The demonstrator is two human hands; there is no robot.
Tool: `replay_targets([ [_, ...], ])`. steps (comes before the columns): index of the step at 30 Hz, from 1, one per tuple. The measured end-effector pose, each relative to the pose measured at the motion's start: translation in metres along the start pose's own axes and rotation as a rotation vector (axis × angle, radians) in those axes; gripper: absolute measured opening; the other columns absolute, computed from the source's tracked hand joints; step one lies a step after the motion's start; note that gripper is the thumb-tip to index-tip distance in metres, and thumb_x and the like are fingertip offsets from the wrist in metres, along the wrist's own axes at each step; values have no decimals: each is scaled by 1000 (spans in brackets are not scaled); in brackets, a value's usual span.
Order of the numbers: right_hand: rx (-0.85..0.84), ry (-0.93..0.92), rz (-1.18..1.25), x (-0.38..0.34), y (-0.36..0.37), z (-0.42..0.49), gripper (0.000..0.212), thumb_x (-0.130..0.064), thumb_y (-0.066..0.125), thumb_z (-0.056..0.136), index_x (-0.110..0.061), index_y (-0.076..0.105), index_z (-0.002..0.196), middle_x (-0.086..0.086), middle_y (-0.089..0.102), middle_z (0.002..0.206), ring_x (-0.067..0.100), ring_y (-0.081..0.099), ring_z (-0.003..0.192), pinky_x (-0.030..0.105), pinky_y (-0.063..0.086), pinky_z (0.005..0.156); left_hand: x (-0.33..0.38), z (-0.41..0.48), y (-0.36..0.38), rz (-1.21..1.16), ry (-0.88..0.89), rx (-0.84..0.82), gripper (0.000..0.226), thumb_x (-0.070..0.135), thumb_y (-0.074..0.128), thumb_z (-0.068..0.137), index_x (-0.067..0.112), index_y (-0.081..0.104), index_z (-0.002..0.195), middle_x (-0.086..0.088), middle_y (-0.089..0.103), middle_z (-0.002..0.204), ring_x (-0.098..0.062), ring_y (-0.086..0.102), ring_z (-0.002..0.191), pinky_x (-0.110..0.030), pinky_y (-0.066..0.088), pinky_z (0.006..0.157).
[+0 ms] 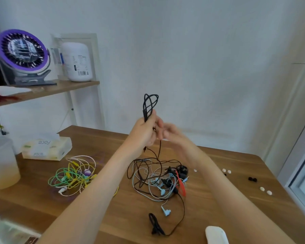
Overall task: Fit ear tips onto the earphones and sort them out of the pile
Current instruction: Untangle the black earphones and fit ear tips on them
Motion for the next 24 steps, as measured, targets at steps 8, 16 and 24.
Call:
replay_targets([
  [8,-164,266,-616,47,13,-5,22,-29,52,96,-19,70,89,-8,64,100,13,56,105,28,39,88,21,1,-51,46,51,60,54,44,21,103,11,62,94,-6,73,101,-9,30,33,-20,23,35],
  [16,269,42,-582,5,-20,4,29,-24,40,103,-18,62,85,-1,65,75,8,55,62,18,44,63,-4,2,-88,233,-90,283,38,36,37,103,13,66,97,0,52,57,-8,34,32,-18,25,35],
  [24,204,-157,-163,-77,-2,8,28,-12,43,100,-6,62,81,8,65,68,18,58,56,26,48,52,-27,-8,-27,687,-105,-232,35,41,77,75,40,59,106,26,62,95,4,57,98,-15,40,83],
])
Point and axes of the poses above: each hand's wrist, its own z-axis towards the middle knuckle, its own y-axis out of the palm, x = y × z, the point moved 5 cm from there along z, towards the middle knuckle
